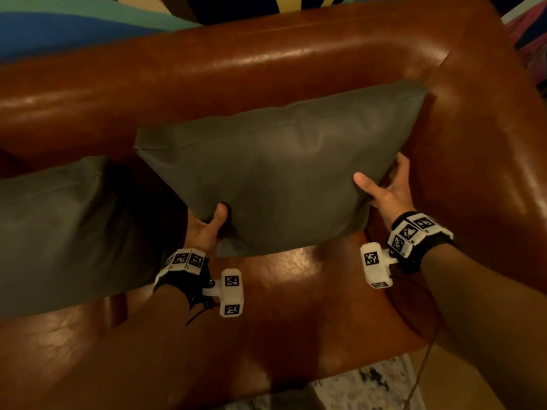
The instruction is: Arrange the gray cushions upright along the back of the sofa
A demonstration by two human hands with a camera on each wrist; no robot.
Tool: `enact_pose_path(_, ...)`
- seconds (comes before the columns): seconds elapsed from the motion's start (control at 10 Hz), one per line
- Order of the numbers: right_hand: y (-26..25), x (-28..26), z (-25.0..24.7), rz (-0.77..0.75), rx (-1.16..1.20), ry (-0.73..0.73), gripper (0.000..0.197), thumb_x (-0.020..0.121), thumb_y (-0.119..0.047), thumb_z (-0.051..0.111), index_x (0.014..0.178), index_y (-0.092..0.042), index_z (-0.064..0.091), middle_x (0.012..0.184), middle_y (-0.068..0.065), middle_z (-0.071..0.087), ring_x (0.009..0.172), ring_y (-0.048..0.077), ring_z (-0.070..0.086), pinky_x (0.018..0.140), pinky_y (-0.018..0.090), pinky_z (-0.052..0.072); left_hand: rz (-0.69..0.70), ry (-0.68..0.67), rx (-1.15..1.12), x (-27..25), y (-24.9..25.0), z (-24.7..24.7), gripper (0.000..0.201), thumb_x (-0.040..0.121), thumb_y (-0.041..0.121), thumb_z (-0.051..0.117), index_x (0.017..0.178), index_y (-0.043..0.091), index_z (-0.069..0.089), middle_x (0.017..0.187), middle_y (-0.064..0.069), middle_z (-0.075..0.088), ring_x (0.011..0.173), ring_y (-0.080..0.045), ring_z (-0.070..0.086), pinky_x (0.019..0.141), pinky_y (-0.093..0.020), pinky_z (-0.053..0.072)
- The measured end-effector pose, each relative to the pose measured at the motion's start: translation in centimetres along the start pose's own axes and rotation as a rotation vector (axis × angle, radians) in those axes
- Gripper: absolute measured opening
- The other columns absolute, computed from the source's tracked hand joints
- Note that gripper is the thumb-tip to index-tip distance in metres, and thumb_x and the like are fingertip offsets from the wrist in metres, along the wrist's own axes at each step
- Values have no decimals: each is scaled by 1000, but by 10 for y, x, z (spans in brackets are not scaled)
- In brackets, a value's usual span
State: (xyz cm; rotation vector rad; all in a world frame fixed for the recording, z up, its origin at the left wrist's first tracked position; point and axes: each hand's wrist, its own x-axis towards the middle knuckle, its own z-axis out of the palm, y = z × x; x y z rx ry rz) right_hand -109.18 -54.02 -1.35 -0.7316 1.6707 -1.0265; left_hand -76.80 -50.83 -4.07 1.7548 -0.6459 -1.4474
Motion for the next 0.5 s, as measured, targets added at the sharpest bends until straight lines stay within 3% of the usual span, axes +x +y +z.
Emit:
enact_pose_path(0.2,2,0,-2,14,-182,63,128,36,-77,84,147,-41,31,142,-18,50,136,15,50,110,54,46,-51,-21,25,2,8,-10,98,60,53,75,143,33,27,138,-3,51,127,-29,52,103,-56,46)
enact_pose_path(0.3,3,-7,0,13,-261,138,128,35,-84,77,147,-44,31,149,-15,48,137,17,50,108,52,48,-40,-32,48,1,9,-27,92,77,34,75,150,29,19,151,-7,42,135,-28,45,106,-54,44)
enact_pose_path(0.4,3,-25,9,10,-262,201,121,50,-73,82,152,-36,29,159,-2,39,138,18,47,109,46,47,-68,-43,224,-7,2,-52,77,85,30,68,150,21,27,141,0,46,127,-18,46,101,-39,44)
enact_pose_path(0.5,24,-48,15,-3,-344,275,96,73,-37,87,152,-20,36,154,11,44,122,18,54,102,35,47,-179,-44,382,-24,-15,-88,41,85,34,68,122,20,59,125,-9,64,106,-25,62,95,-45,52)
